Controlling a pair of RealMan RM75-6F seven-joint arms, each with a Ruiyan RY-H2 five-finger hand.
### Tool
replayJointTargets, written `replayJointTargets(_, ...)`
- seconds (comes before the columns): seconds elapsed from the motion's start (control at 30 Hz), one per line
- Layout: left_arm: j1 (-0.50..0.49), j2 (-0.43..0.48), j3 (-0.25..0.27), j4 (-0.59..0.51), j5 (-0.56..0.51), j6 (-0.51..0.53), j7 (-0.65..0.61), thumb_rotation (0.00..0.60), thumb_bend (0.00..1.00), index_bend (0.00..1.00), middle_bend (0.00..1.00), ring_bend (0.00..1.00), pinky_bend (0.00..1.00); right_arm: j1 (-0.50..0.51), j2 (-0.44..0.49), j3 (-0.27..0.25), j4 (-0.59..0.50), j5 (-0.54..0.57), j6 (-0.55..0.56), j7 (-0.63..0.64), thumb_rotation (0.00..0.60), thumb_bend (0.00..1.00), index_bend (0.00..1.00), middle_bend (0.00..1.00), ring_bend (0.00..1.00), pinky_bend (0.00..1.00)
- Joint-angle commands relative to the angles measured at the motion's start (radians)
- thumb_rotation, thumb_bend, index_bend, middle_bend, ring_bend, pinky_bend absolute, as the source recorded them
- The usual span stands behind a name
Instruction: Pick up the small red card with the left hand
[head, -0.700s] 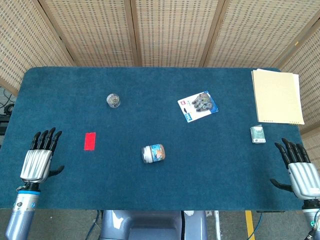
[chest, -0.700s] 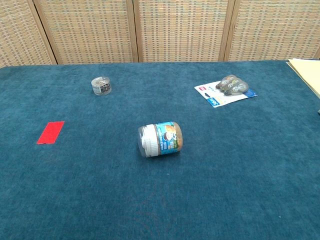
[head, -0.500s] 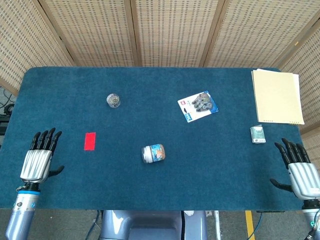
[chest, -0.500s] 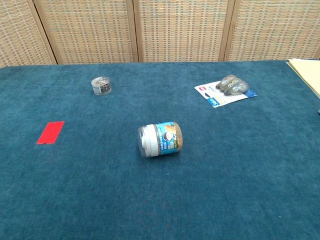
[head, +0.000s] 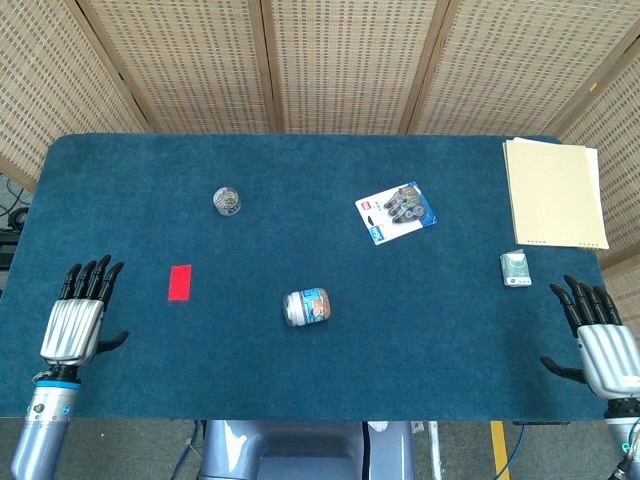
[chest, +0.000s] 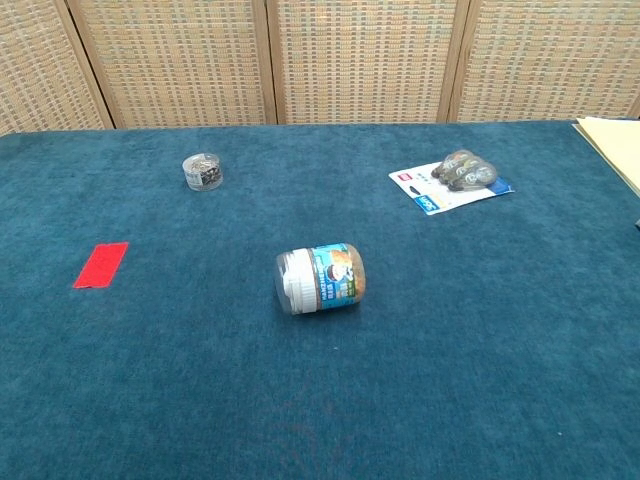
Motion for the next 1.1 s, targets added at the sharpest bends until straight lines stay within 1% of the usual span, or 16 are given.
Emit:
replayJointTargets(0.03, 0.0, 0.0, 0.001, 0.0, 0.001, 0.0, 0.0, 0.6, 0.16, 0.02, 0.0, 0.0, 0.0, 0.0, -0.001, -0.001, 0.0, 0.0, -0.001, -0.002, 0.6, 0.05, 0.0, 0.0, 0.0, 0.0)
replayJointTargets(0.63, -0.003, -0.005, 0.002, -0.001, -0.004, -0.005, 0.01, 0.6, 0.16, 0.02, 0.0, 0.0, 0.0, -0.001, 0.002, 0.001, 0.004, 0.006, -0.005, 0.008, 0.6, 0.05, 0.0, 0.0, 0.0, 0.0)
replayJointTargets(0.87, -0.016, -0.014, -0.01, 0.007, -0.033, -0.028, 0.015, 0.6, 0.16, 0.02, 0.0, 0.0, 0.0, -0.001, 0.003, 0.004, 0.003, 0.012, -0.006, 0.012, 0.6, 0.05, 0.0, 0.0, 0.0, 0.0)
replayJointTargets(1.0, -0.035, -0.027, -0.027, 0.023, -0.061, -0.051, 0.023, 0.6, 0.23, 0.02, 0.0, 0.0, 0.0, 0.002, 0.002, 0.005, 0.006, 0.023, -0.018, 0.014, 0.6, 0.05, 0.0, 0.0, 0.0, 0.0)
replayJointTargets(1.1, -0.047, -0.038, -0.032, 0.039, -0.069, -0.067, 0.025, 0.6, 0.25, 0.02, 0.0, 0.0, 0.0, 0.004, 0.001, 0.006, 0.007, 0.026, -0.024, 0.014, 0.6, 0.05, 0.0, 0.0, 0.0, 0.0)
